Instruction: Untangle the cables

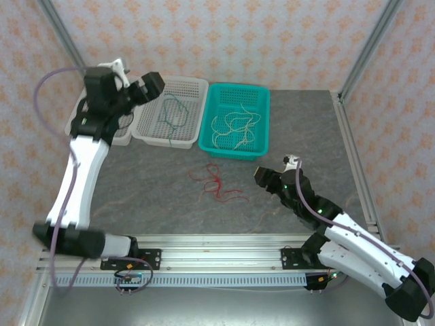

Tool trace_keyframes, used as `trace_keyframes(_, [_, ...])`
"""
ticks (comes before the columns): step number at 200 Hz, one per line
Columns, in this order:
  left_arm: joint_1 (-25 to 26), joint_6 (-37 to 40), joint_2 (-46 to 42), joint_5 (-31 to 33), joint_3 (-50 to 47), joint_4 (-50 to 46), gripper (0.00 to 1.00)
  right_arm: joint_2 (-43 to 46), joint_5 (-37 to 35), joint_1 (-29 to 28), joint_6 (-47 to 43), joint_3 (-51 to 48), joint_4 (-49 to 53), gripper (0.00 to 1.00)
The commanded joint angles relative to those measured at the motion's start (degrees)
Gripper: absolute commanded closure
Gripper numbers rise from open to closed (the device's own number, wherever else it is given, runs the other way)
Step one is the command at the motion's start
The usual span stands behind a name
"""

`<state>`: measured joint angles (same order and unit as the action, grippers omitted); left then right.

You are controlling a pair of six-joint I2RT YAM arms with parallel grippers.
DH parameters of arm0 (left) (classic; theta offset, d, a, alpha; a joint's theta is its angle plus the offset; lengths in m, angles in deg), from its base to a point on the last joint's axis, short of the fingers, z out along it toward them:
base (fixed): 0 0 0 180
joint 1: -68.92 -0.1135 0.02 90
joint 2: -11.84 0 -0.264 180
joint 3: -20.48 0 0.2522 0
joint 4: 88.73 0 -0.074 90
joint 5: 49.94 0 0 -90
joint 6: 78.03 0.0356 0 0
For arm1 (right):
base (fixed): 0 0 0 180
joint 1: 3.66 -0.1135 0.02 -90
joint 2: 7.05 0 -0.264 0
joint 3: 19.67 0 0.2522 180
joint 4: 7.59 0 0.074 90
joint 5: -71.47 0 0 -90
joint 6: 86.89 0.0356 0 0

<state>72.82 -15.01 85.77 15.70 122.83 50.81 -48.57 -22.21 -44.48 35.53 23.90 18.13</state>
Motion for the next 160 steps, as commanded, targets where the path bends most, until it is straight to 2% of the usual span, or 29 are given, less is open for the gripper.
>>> trace_keyframes(1, [5.29,-0.22,-9.06,4.28,-9.97,0.12,0.08,-1.31,1.15,0.12,0.95,2.10,-1.20,0.32])
trace_keyframes(24, [12.58,-0.31,-18.57,9.27,-18.54,-4.28,0.07,-2.98,2.81,0.09,1.60,1.92,-1.60,0.32])
trace_keyframes(41, [15.68,-3.27,-23.89,10.91,-25.45,-6.26,0.08,-4.06,3.87,0.12,2.40,1.75,-1.63,0.32])
trace_keyframes(77, [18.27,-20.24,-29.89,9.58,-43.44,1.13,0.11,-6.00,4.78,0.12,3.54,-0.03,-4.27,0.32])
trace_keyframes(100, [20.80,-31.25,-26.62,8.04,-52.76,11.35,0.17,-6.81,5.14,0.12,4.44,-0.36,-4.72,0.32])
trace_keyframes(122, [25.63,-35.75,-20.52,11.15,-53.93,15.26,0.24,-6.57,4.61,0.12,5.23,-0.52,-4.07,0.32])
trace_keyframes(133, [26.89,-39.58,-17.25,11.13,-54.41,18.20,0.33,-6.17,4.39,0.12,5.63,-0.84,-4.02,0.32])
trace_keyframes(150, [27.33,-50.62,-12.17,9.22,-58.77,32.01,0.42,-5.43,4.20,0.11,5.82,-1.26,-4.22,0.32])
trace_keyframes(160, [27.81,-55.90,-8.93,9.74,-59.85,35.32,0.42,-5.12,4.10,0.12,5.73,-1.41,-4.15,0.32])
